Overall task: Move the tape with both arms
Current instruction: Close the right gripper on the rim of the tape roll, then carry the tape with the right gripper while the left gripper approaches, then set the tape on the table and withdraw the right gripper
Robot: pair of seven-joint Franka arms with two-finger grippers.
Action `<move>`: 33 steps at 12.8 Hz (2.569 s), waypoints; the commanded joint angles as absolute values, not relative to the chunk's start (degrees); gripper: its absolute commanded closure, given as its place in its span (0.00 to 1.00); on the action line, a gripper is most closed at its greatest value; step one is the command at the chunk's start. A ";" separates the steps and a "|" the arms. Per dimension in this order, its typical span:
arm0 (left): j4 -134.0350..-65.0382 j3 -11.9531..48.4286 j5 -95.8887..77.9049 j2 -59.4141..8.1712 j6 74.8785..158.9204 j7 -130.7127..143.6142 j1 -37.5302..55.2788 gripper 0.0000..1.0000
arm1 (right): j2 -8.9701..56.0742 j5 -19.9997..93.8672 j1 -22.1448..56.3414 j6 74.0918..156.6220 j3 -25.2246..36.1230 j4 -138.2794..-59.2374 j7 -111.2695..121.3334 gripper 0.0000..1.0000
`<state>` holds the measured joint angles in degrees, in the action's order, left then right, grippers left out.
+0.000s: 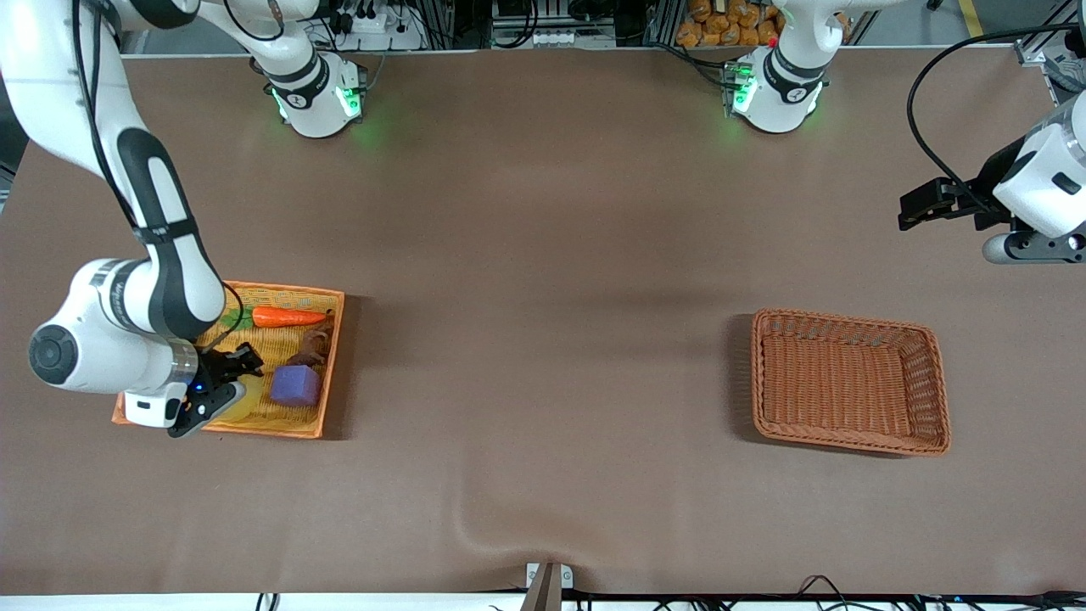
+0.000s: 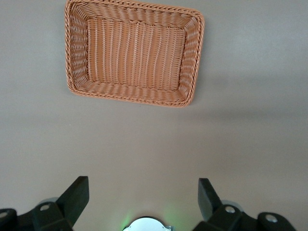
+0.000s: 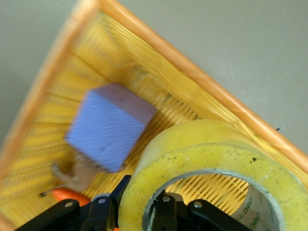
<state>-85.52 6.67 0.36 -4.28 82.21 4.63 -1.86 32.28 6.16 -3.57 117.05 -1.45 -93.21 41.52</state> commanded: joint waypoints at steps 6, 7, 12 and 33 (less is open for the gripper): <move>-90.25 7.38 1.76 -3.78 86.73 5.45 -3.08 0.00 | 29.09 2.81 10.17 106.69 -1.58 -83.59 42.01 1.00; -91.74 7.38 1.76 -3.78 88.31 5.45 -2.82 0.00 | 29.70 3.16 14.02 111.75 -1.67 -83.50 42.19 1.00; -94.91 7.47 1.76 -5.88 95.17 5.45 -2.64 0.00 | 36.19 3.43 33.36 130.13 -1.67 -83.58 41.93 1.00; -81.15 8.97 1.23 -35.30 109.76 46.21 27.40 0.00 | 13.92 3.87 10.22 106.96 1.32 -92.09 23.04 0.00</move>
<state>-90.09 9.60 0.34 -27.34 110.01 42.83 24.57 20.74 4.07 15.49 105.88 2.28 -85.06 26.01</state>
